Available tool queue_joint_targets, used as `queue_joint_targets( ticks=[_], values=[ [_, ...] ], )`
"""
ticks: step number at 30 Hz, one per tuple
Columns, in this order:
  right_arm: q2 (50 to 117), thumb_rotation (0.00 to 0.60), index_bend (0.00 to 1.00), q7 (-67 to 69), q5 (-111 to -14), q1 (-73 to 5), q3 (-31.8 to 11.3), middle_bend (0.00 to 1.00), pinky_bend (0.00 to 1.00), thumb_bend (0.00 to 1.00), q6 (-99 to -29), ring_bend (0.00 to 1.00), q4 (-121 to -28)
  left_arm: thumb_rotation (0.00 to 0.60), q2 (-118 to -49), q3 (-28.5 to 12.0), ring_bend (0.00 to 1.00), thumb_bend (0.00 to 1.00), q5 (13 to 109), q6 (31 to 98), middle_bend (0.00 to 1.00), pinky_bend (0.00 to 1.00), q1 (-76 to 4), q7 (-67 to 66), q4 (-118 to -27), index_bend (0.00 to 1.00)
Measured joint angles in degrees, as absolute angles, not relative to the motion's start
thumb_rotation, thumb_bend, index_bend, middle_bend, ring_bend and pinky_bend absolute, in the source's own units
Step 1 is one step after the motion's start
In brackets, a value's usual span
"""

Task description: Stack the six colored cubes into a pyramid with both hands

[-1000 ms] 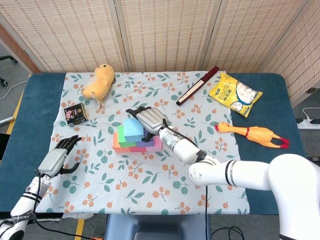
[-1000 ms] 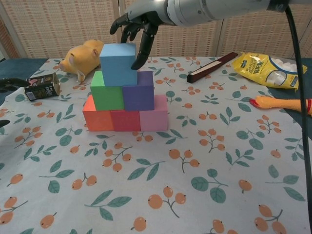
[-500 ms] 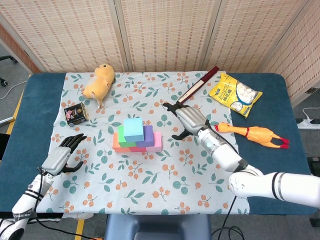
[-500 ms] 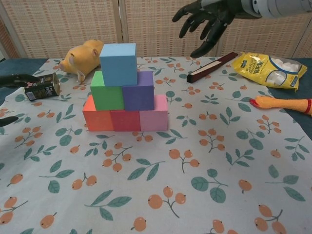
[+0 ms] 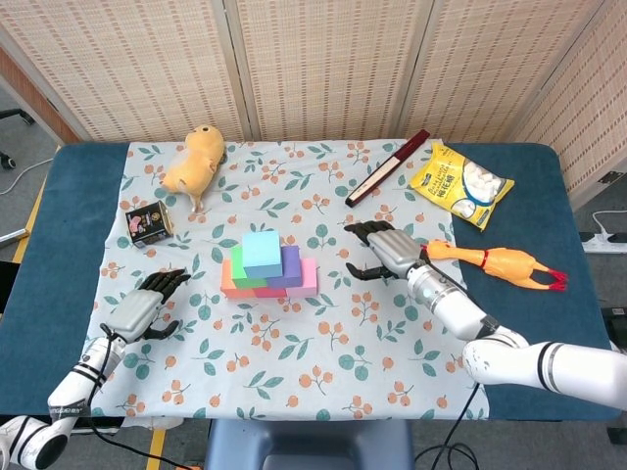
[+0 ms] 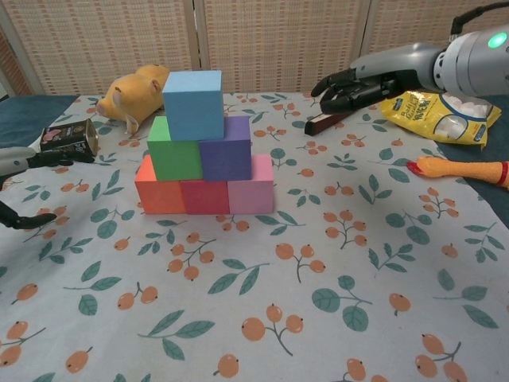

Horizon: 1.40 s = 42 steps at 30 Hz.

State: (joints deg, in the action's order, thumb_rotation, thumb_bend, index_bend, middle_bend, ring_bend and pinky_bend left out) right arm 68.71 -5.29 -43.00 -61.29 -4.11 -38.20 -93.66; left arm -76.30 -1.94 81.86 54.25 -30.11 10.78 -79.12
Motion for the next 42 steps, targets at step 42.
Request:
queue_joint_targets(
  ticks=[42],
  values=[
    [85.84,0.002,0.06,-10.81,-42.89,-64.88,-2.19,0.02,0.00,0.45,-31.50,0.00,-78.73,0.600,-83.40,-4.30,0.00,0.41,68.74,43.84,0.00,0.00,-37.22,-5.20,-76.82,0.01]
  ],
)
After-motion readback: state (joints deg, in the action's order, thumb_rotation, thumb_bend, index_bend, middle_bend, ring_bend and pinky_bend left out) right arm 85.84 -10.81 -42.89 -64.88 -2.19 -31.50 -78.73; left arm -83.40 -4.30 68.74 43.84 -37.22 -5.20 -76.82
